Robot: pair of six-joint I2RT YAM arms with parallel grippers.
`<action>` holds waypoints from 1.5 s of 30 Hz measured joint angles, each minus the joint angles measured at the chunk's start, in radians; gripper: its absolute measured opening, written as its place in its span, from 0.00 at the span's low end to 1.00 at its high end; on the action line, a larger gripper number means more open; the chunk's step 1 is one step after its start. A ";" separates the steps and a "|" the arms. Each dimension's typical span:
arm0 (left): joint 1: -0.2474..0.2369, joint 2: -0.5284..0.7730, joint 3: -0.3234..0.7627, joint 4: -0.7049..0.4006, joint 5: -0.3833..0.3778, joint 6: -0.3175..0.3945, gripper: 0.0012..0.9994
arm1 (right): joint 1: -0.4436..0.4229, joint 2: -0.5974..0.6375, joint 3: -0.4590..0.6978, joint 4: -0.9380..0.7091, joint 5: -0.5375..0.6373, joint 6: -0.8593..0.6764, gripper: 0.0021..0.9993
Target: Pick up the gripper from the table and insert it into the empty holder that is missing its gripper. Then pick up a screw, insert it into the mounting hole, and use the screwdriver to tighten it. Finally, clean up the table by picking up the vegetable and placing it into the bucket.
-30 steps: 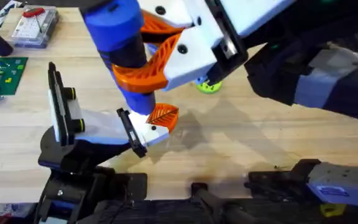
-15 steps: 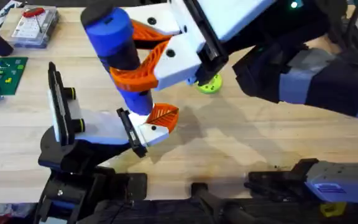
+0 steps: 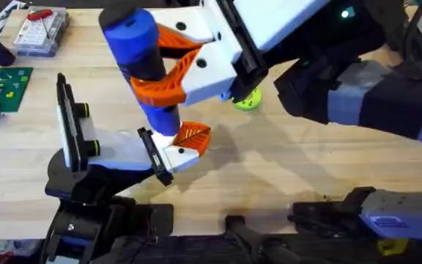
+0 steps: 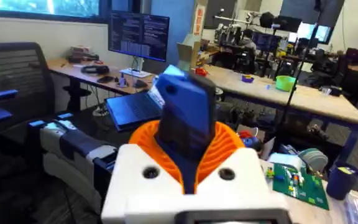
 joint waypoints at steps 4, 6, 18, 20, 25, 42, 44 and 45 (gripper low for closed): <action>0.000 0.000 0.000 0.000 0.000 0.000 0.01 | 0.000 0.000 -0.005 0.002 0.001 0.004 0.05; 0.000 0.000 0.000 0.000 0.000 0.000 0.01 | 0.000 0.000 -0.005 0.004 0.001 0.006 0.05; 0.000 0.000 0.000 0.000 0.000 0.000 0.01 | -0.007 0.000 -0.005 0.006 0.001 0.003 0.05; 0.000 0.000 0.000 0.000 0.000 0.000 0.01 | -0.007 0.000 -0.005 0.006 0.001 0.003 0.05; 0.000 0.000 0.000 0.000 0.000 0.000 0.01 | -0.007 0.000 -0.005 0.005 0.001 0.002 0.05; 0.000 0.000 0.000 0.000 0.000 0.000 0.01 | -0.007 0.016 -0.005 0.009 0.009 -0.004 0.05; 0.000 0.000 0.000 0.000 0.000 0.000 0.01 | -0.008 0.016 -0.005 0.011 0.009 -0.005 0.05; 0.000 0.000 0.000 0.000 0.000 0.000 0.01 | -0.008 0.016 -0.005 0.010 0.009 -0.005 0.05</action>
